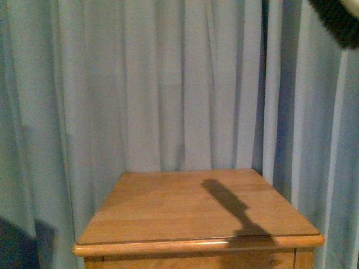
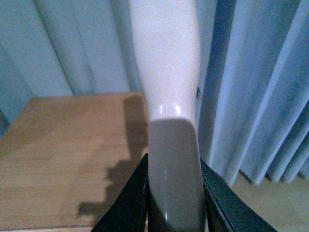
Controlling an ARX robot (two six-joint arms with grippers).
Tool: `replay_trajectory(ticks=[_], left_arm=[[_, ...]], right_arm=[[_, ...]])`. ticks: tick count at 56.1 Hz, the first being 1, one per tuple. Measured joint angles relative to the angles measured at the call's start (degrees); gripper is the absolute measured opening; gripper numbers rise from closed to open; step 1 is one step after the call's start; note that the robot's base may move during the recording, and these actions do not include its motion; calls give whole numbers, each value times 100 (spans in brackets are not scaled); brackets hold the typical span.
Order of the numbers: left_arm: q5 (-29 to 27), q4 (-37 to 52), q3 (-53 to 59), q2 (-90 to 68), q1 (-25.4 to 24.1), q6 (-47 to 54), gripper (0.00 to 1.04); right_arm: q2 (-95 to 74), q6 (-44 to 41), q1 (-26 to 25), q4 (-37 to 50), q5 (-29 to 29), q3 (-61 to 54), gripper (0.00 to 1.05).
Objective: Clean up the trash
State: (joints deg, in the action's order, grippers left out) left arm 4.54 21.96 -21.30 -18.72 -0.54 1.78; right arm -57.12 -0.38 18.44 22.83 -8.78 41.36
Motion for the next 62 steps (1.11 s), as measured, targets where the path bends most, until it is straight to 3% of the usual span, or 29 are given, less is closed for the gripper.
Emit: replay_trajectory(ticks=[21, 62], left_arm=[[0, 0, 0, 0, 0, 0, 29], [-9, -7, 7, 31, 7, -15, 29]], right_arm=[[2190, -28, -522, -271, -157, -894, 21], [2273, 212, -619, -568, -328, -911, 21]])
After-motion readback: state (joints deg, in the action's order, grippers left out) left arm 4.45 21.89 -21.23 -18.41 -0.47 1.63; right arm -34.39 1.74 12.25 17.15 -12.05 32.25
